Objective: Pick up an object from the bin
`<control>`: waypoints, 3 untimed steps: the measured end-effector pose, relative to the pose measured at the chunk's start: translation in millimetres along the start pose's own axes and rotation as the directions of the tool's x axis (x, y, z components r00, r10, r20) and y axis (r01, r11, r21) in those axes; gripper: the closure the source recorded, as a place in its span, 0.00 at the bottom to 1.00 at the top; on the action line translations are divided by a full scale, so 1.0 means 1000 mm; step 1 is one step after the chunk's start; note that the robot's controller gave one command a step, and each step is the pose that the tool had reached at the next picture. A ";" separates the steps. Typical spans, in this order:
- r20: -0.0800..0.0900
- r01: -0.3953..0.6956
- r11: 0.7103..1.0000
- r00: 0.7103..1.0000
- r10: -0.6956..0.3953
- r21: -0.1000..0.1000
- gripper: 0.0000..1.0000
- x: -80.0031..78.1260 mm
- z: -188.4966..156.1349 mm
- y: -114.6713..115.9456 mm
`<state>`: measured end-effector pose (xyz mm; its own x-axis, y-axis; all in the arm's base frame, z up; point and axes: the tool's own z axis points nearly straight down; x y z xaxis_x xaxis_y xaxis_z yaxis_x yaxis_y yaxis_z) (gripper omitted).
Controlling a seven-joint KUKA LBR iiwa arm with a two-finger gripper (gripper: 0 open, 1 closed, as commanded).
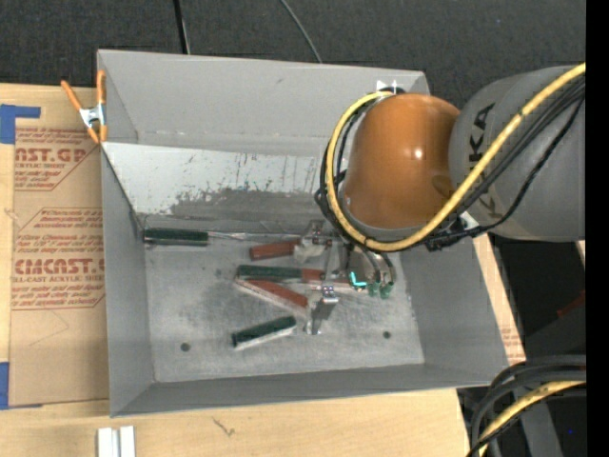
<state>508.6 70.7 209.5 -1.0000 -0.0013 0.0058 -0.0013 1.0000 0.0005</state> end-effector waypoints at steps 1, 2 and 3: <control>0.007 -0.001 1.000 1.000 0.001 -0.001 0.00 -0.002 -0.003 0.000; 0.010 0.081 0.997 0.997 -0.081 0.001 0.00 0.008 0.073 0.005; 0.001 0.096 0.995 0.995 -0.096 0.001 0.00 0.012 0.098 0.007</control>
Offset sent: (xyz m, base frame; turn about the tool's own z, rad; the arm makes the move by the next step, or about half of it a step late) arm -0.0193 0.0097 -0.1395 -0.1520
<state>496.1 77.8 111.6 -0.9953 -0.0971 0.0048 -0.0971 0.9953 0.0005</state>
